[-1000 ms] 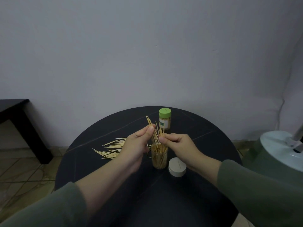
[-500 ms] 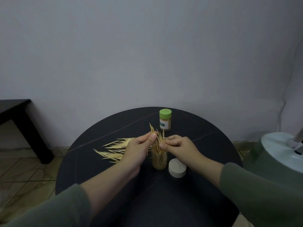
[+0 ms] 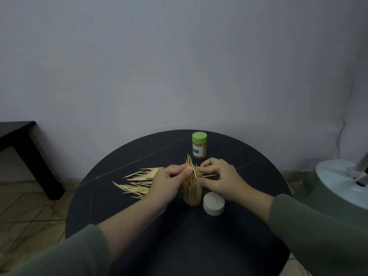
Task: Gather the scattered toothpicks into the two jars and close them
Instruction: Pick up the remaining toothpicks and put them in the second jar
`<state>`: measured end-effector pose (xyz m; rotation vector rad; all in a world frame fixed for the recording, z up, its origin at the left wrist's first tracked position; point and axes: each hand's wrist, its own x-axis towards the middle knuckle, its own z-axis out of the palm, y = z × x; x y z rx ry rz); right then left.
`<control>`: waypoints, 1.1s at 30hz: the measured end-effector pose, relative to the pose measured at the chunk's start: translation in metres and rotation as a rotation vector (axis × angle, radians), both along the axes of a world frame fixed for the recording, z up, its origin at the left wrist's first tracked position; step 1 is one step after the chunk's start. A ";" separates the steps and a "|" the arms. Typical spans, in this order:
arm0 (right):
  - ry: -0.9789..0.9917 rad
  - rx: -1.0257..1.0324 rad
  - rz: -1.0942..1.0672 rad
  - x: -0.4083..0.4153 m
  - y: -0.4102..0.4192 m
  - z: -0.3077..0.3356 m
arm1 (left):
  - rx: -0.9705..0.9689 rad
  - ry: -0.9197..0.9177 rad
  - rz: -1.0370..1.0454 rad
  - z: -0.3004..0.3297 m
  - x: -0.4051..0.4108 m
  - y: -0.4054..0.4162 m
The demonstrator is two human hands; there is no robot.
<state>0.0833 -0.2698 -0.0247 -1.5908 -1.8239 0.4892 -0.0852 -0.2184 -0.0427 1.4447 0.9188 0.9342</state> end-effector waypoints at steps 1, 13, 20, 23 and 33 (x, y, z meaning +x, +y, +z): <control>-0.014 -0.006 0.004 0.000 0.000 0.000 | -0.001 0.003 -0.004 0.000 0.000 0.000; -0.064 0.020 -0.077 -0.005 0.000 -0.002 | 0.065 -0.006 -0.087 0.002 -0.005 -0.001; -0.137 0.024 -0.029 0.003 -0.003 -0.002 | 0.972 0.557 -0.080 0.004 -0.021 0.013; -0.233 -0.072 0.004 0.006 -0.004 -0.003 | 1.229 0.713 -0.159 0.005 -0.026 0.015; -0.178 -0.118 0.008 0.002 -0.001 -0.006 | 1.427 0.702 -0.213 0.007 -0.035 0.021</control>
